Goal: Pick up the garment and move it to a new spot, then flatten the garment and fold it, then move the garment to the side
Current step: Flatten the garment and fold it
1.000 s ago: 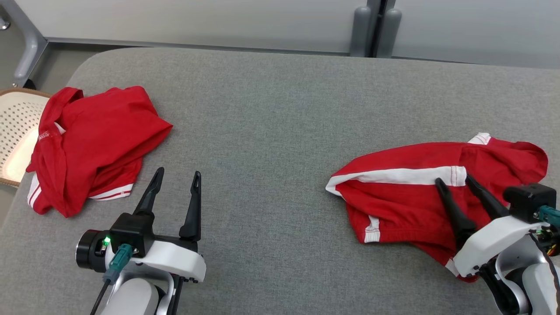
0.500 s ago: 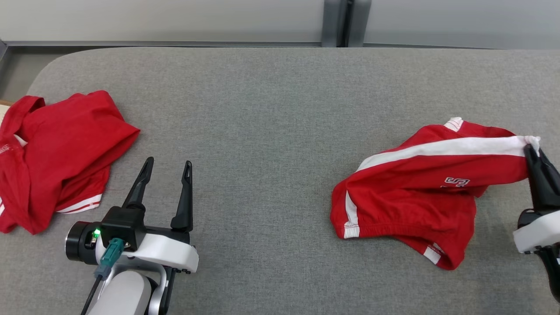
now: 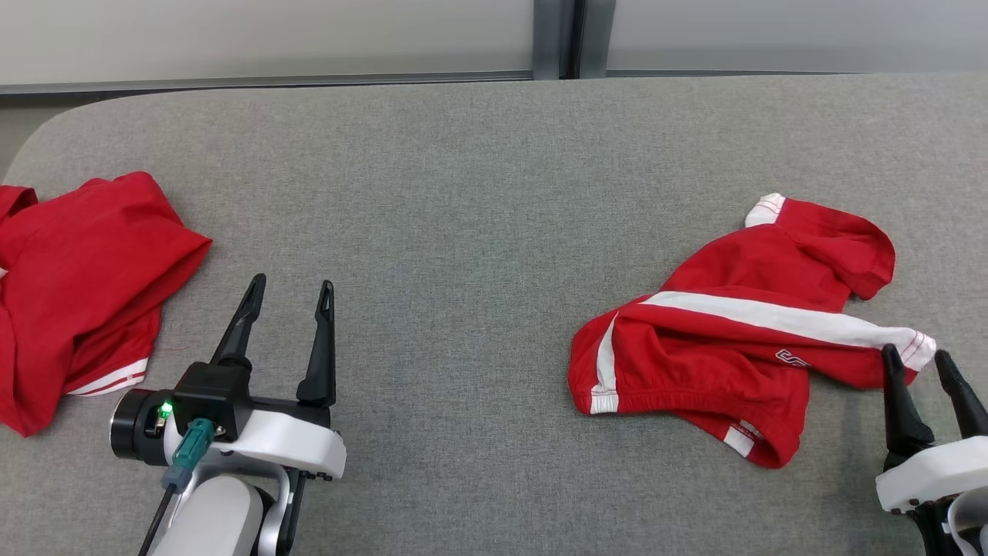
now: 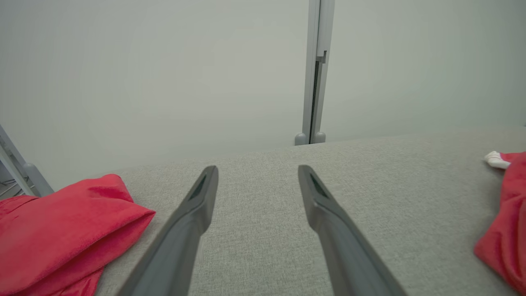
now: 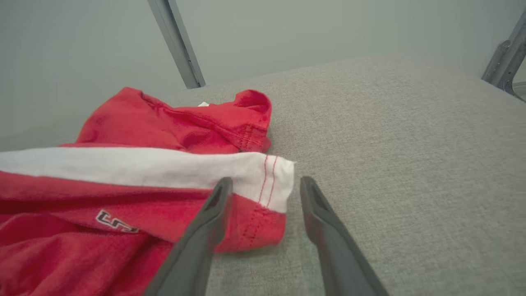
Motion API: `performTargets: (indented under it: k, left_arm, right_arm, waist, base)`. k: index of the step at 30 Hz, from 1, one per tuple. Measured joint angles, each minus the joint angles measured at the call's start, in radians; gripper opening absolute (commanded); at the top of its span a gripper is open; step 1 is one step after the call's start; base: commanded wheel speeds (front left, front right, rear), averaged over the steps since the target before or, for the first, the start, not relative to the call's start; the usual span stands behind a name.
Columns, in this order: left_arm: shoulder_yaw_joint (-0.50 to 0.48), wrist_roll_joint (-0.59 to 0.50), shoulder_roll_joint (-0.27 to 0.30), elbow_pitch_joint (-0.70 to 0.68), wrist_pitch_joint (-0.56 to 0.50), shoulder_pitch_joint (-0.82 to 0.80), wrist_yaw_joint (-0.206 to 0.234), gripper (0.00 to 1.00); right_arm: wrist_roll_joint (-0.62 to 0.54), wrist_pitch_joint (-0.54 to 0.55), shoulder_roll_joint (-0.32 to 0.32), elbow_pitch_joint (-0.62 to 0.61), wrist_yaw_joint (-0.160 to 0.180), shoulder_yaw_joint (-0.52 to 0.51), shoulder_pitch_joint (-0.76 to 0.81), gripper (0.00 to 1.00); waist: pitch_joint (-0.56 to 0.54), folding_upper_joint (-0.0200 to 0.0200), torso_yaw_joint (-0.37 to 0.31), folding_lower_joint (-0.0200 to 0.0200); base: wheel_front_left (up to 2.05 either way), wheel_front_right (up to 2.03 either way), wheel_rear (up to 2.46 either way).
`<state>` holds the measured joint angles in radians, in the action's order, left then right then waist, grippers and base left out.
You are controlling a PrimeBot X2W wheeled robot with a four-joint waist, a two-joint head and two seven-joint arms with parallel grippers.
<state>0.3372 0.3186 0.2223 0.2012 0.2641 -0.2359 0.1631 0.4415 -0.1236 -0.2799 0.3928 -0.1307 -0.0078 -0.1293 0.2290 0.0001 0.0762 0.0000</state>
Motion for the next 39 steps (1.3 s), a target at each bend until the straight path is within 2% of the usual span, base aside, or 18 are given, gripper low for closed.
performTargets:
  k: [4,10,19,26,39]
  left_arm:
    - [-0.01,0.0,0.003,-0.005,0.0,0.011,0.001,1.0]
    - [-0.025,-0.001,0.011,-0.016,0.0,0.039,0.007,1.0]
    - [-0.017,0.0,0.018,-0.018,0.0,0.102,0.01,1.0]
    - [-0.011,0.008,0.028,-0.026,-0.015,0.147,0.014,1.0]
    - [0.015,0.015,0.026,-0.052,-0.035,0.152,0.015,1.0]
  right_arm:
    - [-0.002,-0.053,0.005,-0.022,0.0,0.001,-0.014,1.0]
    - [-0.055,-0.068,0.004,-0.167,0.0,-0.007,-0.014,1.0]
    - [-0.132,0.054,0.028,-0.349,0.0,0.049,0.046,1.0]
    - [-0.14,0.102,0.061,-0.391,0.0,0.079,0.116,1.0]
    - [-0.142,0.12,0.067,-0.408,0.0,0.077,0.13,1.0]
  waist:
    - [-0.012,0.0,-0.013,0.0]
    - [-0.04,0.0,-0.027,0.0]
    - [-0.109,0.0,-0.03,0.0]
    - [-0.148,0.0,-0.031,0.0]
    - [-0.15,0.0,-0.033,0.0]
  base:
    - [0.0,0.0,0.0]
    - [0.0,0.0,0.0]
    - [0.0,0.0,0.0]
    - [0.0,0.0,0.0]
    - [0.0,0.0,0.0]
